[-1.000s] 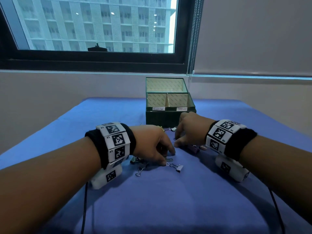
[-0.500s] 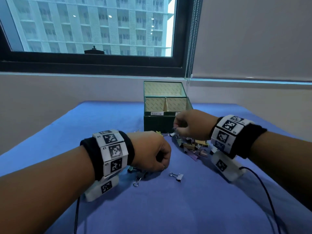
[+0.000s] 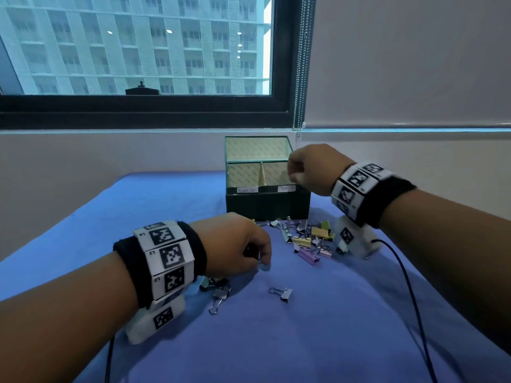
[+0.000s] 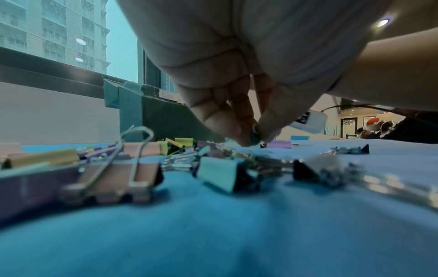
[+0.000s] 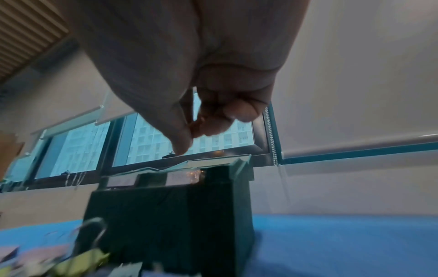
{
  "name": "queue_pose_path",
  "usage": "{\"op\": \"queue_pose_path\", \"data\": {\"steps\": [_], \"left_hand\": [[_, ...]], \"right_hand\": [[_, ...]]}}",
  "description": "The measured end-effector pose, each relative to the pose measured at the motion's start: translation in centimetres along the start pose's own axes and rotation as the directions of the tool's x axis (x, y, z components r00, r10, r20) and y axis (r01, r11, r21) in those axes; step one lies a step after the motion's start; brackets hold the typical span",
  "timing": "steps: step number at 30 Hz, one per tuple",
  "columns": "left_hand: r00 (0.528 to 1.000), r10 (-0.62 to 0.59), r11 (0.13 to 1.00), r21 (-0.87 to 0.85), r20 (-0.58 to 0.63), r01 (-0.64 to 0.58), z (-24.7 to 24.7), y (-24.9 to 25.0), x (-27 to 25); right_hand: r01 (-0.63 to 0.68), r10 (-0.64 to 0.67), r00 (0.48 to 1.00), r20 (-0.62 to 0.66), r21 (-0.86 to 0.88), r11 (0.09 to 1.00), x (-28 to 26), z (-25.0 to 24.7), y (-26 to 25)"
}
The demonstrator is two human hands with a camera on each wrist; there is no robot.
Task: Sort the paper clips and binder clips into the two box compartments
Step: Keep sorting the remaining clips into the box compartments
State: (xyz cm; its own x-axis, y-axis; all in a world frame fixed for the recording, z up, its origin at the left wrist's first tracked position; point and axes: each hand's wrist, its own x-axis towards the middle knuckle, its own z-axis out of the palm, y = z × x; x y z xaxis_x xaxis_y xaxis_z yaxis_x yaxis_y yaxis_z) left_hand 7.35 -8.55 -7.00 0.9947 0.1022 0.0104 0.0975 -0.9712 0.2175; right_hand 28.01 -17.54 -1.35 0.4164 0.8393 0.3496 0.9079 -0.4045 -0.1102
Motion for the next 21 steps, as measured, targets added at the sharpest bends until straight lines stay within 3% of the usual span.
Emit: {"op": "queue_pose_path", "data": {"steps": [3, 6, 8, 11, 16, 19, 21], "left_hand": [[0.999, -0.025, 0.999, -0.047, 0.023, 0.026, 0.0, -0.5, 0.1], [0.997, -0.048, 0.995, -0.085, 0.061, 0.053, -0.7, -0.9, 0.3], [0.997, -0.072, 0.99, -0.117, 0.029, 0.075, -1.9, -1.1, 1.0], [0.982, -0.139, 0.977, -0.177, -0.125, 0.116, -3.7, -1.3, 3.6], [0.874, -0.291, 0.941, -0.281, -0.389, 0.189, -4.9, -1.4, 9.7], [0.832, -0.333, 0.935, -0.269, -0.444, 0.23, -5.2, -1.0, 12.3], [0.831, -0.338, 0.937, -0.238, -0.441, 0.255, -5.3, -0.5, 13.2]], "right_hand": [[-0.038, 0.069, 0.974, 0.213, -0.148, 0.988, -4.0, -0.1, 2.0], [-0.099, 0.277, 0.871, 0.405, -0.407, 0.908, -7.1, 0.4, 4.8], [-0.147, 0.336, 0.839, 0.427, -0.416, 0.897, -8.1, 0.5, 6.2], [-0.14, 0.305, 0.832, 0.464, -0.357, 0.923, -8.9, 0.9, 6.7], [-0.102, 0.25, 0.851, 0.462, -0.323, 0.941, -9.4, 1.1, 6.2], [-0.112, 0.248, 0.851, 0.462, -0.302, 0.947, -9.5, 0.9, 6.0], [-0.099, 0.229, 0.859, 0.458, -0.29, 0.952, -9.6, 0.9, 5.9]]}}
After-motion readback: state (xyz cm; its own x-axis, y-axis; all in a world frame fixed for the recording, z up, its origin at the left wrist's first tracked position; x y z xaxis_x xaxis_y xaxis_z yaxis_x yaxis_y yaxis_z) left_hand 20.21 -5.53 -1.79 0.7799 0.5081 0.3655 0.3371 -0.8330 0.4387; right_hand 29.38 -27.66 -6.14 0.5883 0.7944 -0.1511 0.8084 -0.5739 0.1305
